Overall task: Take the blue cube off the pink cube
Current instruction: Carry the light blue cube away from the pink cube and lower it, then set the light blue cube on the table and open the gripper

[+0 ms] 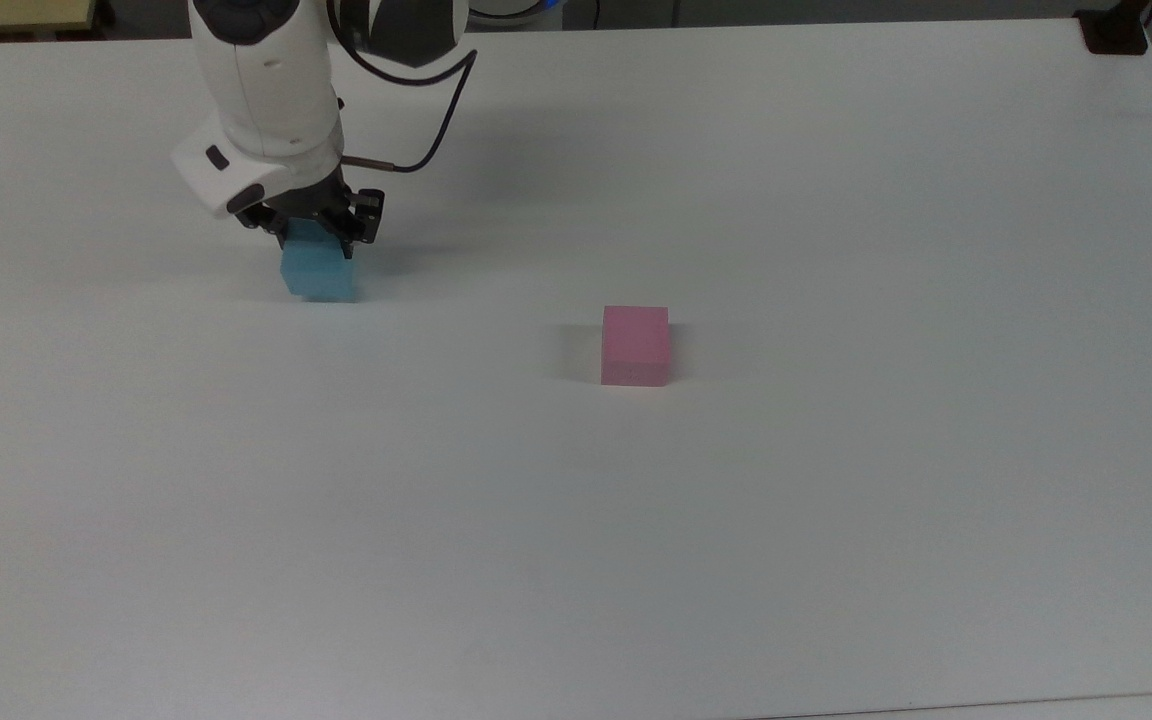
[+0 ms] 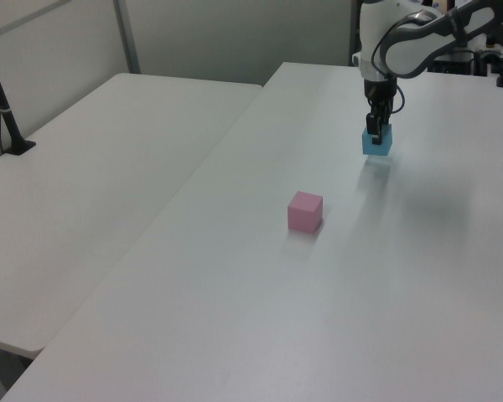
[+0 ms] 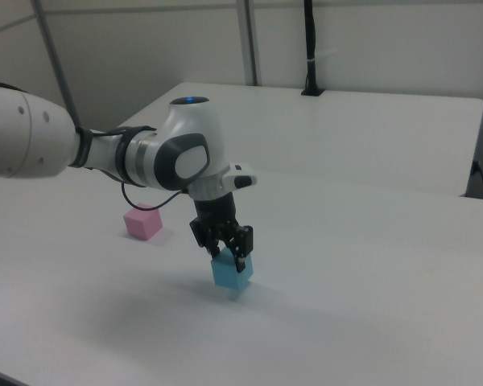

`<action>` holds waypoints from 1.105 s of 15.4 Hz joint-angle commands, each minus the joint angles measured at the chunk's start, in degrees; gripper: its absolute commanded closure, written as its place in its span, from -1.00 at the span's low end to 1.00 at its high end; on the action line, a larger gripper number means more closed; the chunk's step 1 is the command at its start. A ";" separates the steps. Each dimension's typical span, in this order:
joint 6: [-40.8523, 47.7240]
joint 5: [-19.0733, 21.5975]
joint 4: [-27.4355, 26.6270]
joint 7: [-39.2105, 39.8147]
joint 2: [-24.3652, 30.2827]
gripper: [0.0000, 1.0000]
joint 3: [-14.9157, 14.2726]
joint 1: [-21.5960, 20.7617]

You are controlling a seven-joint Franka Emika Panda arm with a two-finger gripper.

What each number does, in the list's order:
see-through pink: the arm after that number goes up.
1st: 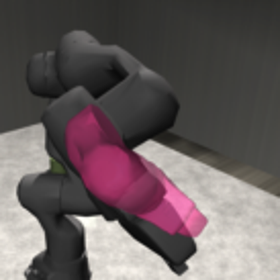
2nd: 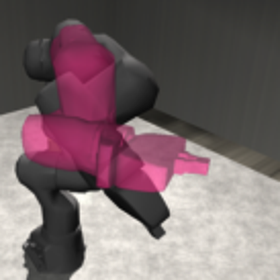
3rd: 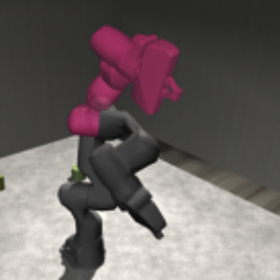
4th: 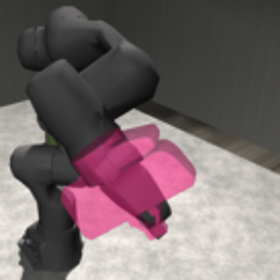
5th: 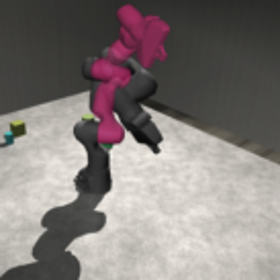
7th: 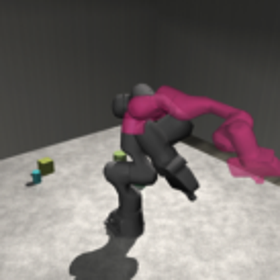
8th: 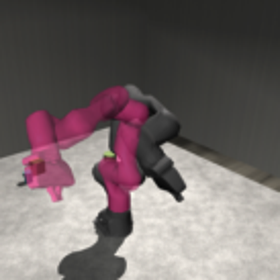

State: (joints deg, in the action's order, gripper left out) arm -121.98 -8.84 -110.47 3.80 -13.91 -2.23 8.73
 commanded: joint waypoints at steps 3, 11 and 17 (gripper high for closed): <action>-5.02 -0.30 -0.98 2.53 -1.81 -0.20 -0.06 -0.03; -3.44 -0.30 0.16 1.91 -0.69 -1.00 -0.06 -0.03; 19.71 7.48 11.65 1.65 6.61 -1.00 0.12 -0.12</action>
State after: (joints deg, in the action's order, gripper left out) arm -115.88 -7.73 -104.91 5.19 -12.35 -2.20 8.75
